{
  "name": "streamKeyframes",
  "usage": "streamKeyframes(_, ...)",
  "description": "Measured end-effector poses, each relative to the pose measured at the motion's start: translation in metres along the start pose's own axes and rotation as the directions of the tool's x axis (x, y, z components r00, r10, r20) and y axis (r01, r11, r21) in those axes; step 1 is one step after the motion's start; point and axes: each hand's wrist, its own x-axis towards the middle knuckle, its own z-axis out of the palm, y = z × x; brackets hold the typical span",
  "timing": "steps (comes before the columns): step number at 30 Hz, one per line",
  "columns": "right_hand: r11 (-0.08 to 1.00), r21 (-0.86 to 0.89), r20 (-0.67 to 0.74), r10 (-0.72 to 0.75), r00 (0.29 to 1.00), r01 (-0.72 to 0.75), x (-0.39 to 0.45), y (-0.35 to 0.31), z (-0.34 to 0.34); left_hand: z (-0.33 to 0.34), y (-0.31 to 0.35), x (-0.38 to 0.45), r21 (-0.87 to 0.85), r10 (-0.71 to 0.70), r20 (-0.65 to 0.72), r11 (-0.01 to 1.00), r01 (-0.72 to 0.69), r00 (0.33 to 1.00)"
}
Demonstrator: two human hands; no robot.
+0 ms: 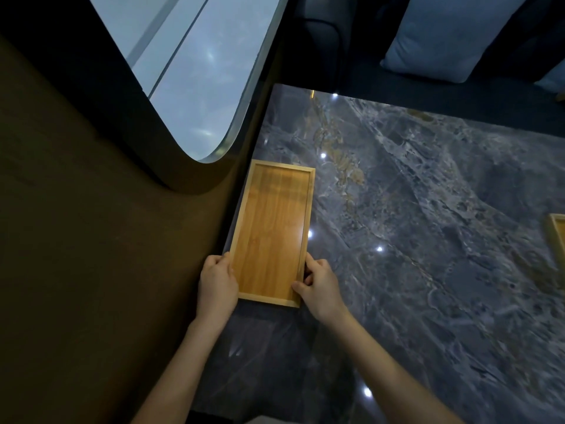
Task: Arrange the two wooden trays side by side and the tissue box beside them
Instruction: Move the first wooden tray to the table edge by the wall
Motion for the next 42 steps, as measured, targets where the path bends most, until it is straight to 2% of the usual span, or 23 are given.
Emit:
streamKeyframes(5,1.0,0.017,-0.025,-0.022,0.999,0.022,0.0008,-0.0006,0.0071,0.0012,0.0053,-0.0006,0.202,0.004,0.001,0.979,-0.004,1.0)
streamKeyframes(7,0.999,0.022,-0.033,-0.03,0.999,0.031,0.0016,-0.0005,0.0074,0.0007,0.0075,0.0005,0.228,-0.002,0.01,0.974,-0.001,1.0)
streamKeyframes(15,0.993,0.111,-0.061,-0.031,0.998,0.038,0.0037,-0.0019,0.0036,0.0003,0.0026,0.0064,0.197,0.038,0.036,0.979,-0.044,0.999)
streamKeyframes(20,0.997,0.064,-0.079,-0.04,0.996,0.045,0.0082,-0.0003,0.0001,0.0019,0.0031,0.0087,0.175,0.077,0.044,0.981,-0.084,0.996)
streamKeyframes(27,0.998,-0.018,-0.006,-0.058,0.998,0.058,0.003,-0.0018,0.0037,0.0008,-0.0008,0.006,0.217,0.051,0.032,0.975,-0.056,0.998)
streamKeyframes(42,0.998,-0.015,0.012,-0.066,0.998,0.066,0.0003,0.0002,0.0059,-0.0003,0.001,0.0076,0.25,0.034,0.015,0.968,-0.037,0.999)
